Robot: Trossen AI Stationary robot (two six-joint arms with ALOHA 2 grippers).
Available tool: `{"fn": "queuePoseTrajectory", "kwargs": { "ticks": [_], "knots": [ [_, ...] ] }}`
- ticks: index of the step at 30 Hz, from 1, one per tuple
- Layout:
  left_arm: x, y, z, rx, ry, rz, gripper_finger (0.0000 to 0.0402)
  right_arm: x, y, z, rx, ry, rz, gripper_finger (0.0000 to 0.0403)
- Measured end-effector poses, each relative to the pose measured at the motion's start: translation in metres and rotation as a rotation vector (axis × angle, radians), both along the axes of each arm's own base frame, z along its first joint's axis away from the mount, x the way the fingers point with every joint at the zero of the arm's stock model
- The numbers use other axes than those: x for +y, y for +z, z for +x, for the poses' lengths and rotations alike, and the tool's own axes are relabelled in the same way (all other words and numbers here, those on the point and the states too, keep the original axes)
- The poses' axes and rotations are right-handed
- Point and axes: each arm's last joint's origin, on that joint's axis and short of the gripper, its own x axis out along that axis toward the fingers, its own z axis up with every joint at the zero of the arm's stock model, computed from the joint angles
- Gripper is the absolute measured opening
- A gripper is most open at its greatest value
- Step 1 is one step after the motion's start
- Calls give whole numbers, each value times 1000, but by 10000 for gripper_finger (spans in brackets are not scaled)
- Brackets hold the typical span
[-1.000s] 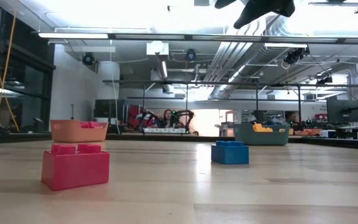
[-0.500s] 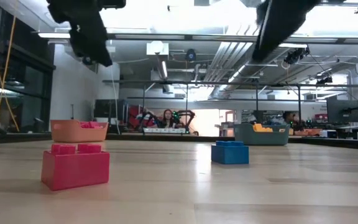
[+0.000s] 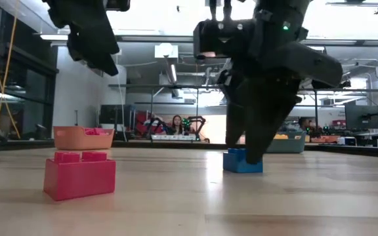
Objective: Sort blocks
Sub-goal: Put the blue game piece into the green bin
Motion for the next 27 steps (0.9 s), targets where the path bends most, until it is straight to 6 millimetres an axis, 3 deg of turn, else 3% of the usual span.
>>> {"fn": "queuePoseTrajectory", "kwargs": {
  "ticks": [13,17,23,27],
  "knots": [
    [-5,1,-3,-7,-22,44,243,-16,-19,13,65,78,120,160],
    [-4,5,-8,-1,-75,51,243,-13,-21,12,79,41,146,129],
    [17,32,-35,0,-80,84,243,-10,-13,6,96,-25,171,17],
    [36,64,-61,-150,28,99,243,-7,12,14,-16,-62,222,22]
  ]
}}
